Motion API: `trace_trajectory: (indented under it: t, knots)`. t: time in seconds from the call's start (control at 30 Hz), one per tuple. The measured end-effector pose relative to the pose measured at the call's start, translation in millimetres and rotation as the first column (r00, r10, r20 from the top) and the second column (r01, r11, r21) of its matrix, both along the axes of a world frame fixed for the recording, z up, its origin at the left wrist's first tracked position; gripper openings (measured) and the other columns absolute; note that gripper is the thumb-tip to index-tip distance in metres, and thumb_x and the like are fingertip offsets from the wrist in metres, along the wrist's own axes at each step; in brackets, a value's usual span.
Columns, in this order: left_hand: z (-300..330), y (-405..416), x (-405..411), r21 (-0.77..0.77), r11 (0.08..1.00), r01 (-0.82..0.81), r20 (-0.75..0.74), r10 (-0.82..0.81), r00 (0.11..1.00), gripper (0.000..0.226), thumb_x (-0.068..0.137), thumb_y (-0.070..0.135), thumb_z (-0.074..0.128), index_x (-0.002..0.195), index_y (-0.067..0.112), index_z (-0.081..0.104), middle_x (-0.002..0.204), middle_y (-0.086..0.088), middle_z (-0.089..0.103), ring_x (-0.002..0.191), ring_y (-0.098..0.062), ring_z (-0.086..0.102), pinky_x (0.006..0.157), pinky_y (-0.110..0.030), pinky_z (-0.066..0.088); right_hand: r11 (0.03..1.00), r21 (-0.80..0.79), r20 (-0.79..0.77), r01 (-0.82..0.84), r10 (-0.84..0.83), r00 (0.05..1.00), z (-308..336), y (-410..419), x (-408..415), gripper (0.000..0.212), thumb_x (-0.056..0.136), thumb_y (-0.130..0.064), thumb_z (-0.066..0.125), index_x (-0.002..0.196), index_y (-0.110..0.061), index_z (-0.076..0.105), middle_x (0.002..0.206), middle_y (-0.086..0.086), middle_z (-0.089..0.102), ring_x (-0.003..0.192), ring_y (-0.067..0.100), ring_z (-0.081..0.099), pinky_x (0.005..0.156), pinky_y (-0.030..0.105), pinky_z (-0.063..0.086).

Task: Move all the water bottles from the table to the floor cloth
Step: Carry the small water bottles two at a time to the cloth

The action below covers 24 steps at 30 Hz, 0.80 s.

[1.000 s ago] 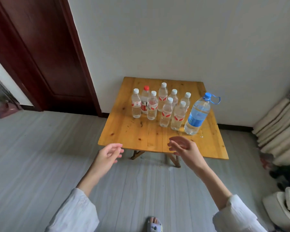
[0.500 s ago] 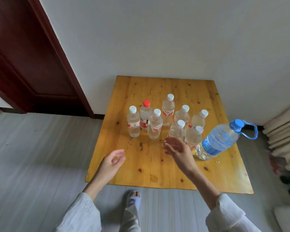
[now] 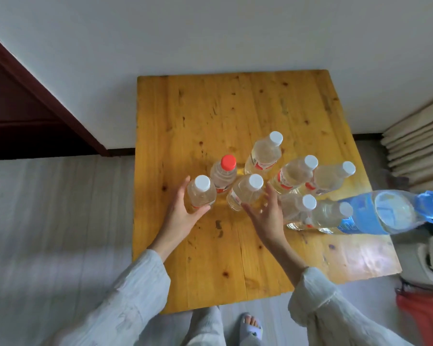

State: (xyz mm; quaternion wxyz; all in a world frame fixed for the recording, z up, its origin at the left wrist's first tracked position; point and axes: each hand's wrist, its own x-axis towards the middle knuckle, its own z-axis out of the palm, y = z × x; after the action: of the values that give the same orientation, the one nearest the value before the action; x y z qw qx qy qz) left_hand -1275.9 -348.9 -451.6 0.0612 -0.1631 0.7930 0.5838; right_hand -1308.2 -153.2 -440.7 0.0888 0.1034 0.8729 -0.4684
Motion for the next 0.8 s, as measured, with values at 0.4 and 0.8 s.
trace_trajectory:
  t: [0.4,0.8]
  knots:
    - [-9.5,-14.4,-21.0,-0.097,0.990,0.106,-0.083,-0.115,0.990,0.070,0.061,0.024,0.083,0.115,0.038,0.040,0.118,0.015,0.049,0.111,-0.005,0.045,0.086,-0.008,0.036,1.000,0.012,-0.064,0.008,-0.007,0.998,-16.4,-11.8,-9.7,0.075,0.073,-0.031,0.074,0.133,-0.015,0.033,0.132,0.007,0.046,0.122,0.020,0.044,0.102,0.038,0.040]
    - [8.2,11.5,19.9,-0.129,0.975,0.179,-0.042,-0.186,0.982,0.062,0.063,0.034,0.079,0.113,0.037,0.042,0.112,0.011,0.054,0.105,-0.011,0.051,0.074,-0.010,0.039,0.978,-0.202,-0.089,0.051,-0.070,0.994,13.6,35.9,82.6,0.070,0.062,-0.029,0.081,0.122,-0.031,0.044,0.121,-0.003,0.051,0.113,0.005,0.049,0.091,0.021,0.048]
